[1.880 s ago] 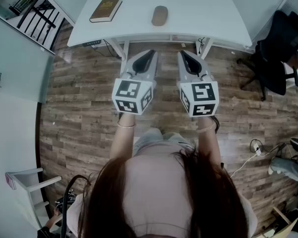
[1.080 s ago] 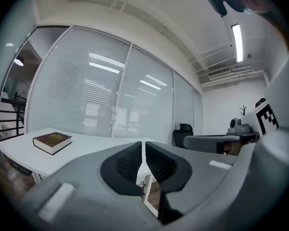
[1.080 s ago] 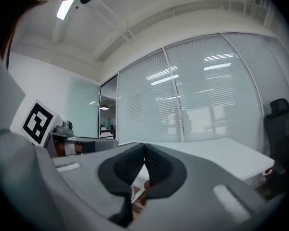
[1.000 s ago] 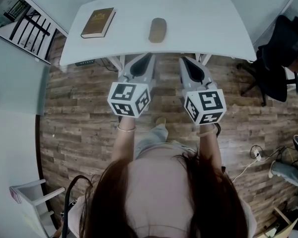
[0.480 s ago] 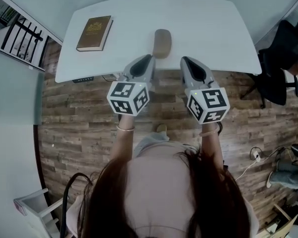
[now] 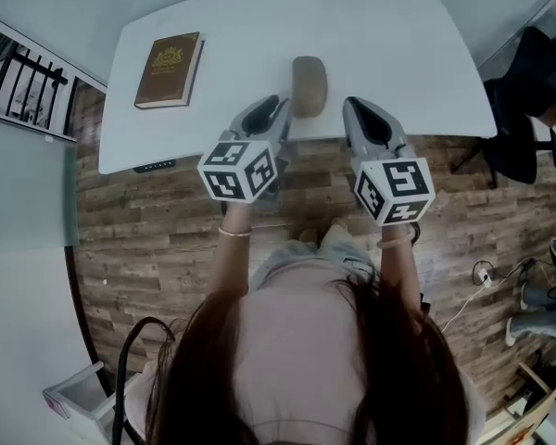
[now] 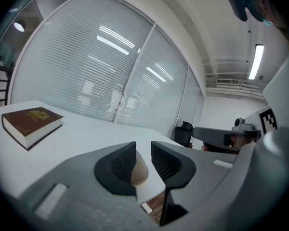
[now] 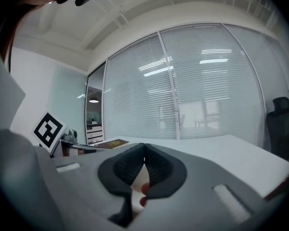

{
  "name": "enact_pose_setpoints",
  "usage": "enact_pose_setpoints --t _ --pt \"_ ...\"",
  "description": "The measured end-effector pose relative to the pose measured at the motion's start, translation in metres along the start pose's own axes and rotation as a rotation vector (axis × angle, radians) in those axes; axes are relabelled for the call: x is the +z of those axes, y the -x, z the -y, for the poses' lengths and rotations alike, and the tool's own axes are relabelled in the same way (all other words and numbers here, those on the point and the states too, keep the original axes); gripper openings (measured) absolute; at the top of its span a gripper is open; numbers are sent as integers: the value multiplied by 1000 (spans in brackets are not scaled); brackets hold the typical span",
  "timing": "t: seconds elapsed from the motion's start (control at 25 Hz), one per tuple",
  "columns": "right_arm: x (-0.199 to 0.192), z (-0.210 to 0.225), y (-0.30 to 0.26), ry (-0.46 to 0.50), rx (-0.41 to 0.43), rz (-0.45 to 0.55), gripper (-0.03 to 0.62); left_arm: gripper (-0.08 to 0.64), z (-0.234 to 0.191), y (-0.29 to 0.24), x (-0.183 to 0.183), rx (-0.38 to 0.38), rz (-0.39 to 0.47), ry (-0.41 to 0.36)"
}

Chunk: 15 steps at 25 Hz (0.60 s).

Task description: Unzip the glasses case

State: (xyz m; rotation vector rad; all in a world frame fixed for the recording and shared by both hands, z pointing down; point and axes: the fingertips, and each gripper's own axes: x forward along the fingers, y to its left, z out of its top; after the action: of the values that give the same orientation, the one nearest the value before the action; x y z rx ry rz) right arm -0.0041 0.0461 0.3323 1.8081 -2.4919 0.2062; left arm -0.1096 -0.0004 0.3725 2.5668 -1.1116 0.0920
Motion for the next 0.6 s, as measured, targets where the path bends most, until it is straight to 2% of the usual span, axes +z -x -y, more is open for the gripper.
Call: enact_pose_setpoints --t 0.28,0.6 --pt "-6 14 -19 -2 -9 -32 2 127 -19 -31 -12 -3 -65 84" --pt "-10 37 -52 -8 39 -53 2 160 -34 -65 -22 14 -124 158"
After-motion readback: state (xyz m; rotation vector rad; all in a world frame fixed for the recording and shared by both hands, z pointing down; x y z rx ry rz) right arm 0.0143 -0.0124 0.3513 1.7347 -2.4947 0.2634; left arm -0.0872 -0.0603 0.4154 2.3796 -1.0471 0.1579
